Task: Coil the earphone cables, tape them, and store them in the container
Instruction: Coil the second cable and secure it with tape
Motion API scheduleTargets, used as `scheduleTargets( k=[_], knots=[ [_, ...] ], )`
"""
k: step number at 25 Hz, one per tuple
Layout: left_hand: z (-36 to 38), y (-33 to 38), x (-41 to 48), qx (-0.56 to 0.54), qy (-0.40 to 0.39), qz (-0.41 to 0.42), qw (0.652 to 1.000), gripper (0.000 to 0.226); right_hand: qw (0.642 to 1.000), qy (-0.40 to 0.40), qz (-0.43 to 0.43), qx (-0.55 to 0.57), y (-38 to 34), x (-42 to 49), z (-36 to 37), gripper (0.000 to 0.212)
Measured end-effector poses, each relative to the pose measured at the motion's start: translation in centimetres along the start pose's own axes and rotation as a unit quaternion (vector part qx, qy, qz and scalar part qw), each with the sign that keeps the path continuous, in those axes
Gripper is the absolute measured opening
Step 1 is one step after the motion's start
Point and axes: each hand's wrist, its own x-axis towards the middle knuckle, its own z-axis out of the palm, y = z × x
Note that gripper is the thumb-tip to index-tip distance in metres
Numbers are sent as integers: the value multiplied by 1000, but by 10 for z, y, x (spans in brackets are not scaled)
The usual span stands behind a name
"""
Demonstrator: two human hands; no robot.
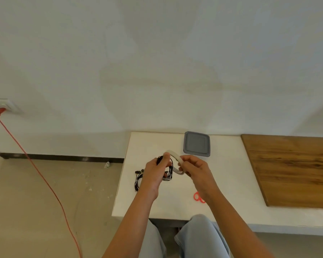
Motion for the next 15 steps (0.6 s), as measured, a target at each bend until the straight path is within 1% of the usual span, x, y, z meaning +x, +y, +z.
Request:
scheduleTargets(
  k=[2, 4, 8, 12, 15],
  knots=[
    [0, 18, -21, -16, -15, 55, 998, 30, 999, -16, -36, 13, -31, -20, 7, 20],
    [-1, 36, -41, -59, -24, 92, 994, 25, 997, -21, -64, 25, -58, -35, 10, 21],
    [-3, 68, -80, -115, -43, 127, 984, 21, 992, -25, -108, 59, -99, -61, 10, 21],
    [0, 92, -118, -127, -45, 175, 975, 17, 987, 5, -139, 82, -133, -83, 15, 11],
    [1, 106, -142, -140, -38, 212, 966, 14, 980, 10, -172, 101, -155, -98, 17, 10]
  ],
)
